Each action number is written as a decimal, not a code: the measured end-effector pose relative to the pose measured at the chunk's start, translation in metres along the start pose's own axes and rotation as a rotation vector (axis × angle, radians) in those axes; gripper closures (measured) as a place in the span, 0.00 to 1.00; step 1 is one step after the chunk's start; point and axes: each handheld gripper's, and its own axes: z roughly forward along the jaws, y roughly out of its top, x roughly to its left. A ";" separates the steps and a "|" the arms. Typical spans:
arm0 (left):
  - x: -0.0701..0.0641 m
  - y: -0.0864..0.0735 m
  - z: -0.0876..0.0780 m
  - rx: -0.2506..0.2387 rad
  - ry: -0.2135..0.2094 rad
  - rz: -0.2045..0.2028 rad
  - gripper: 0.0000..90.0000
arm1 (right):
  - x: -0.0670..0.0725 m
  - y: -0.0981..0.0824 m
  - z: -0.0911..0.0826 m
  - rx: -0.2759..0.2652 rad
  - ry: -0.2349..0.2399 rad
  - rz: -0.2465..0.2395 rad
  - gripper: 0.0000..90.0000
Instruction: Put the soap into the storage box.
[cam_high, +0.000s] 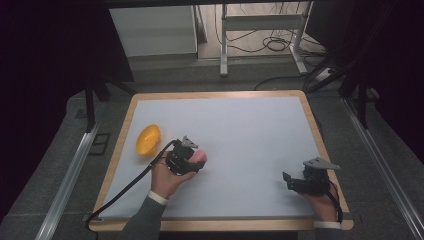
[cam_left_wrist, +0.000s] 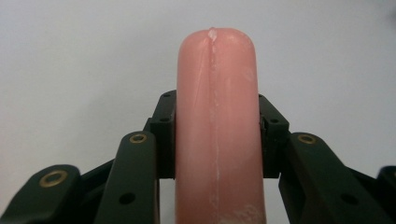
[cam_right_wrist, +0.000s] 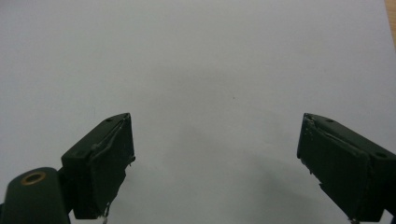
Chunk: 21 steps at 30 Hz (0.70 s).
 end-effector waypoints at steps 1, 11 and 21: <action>0.002 0.000 -0.002 0.000 0.003 0.000 0.67 | 0.000 0.000 0.000 0.001 0.001 0.001 0.12; 0.014 -0.005 -0.014 -0.011 0.028 -0.018 0.67 | 0.001 0.000 0.000 0.002 0.001 -0.001 0.12; 0.023 -0.008 -0.024 -0.028 0.053 -0.037 0.67 | 0.002 0.000 0.001 0.005 0.001 -0.009 0.12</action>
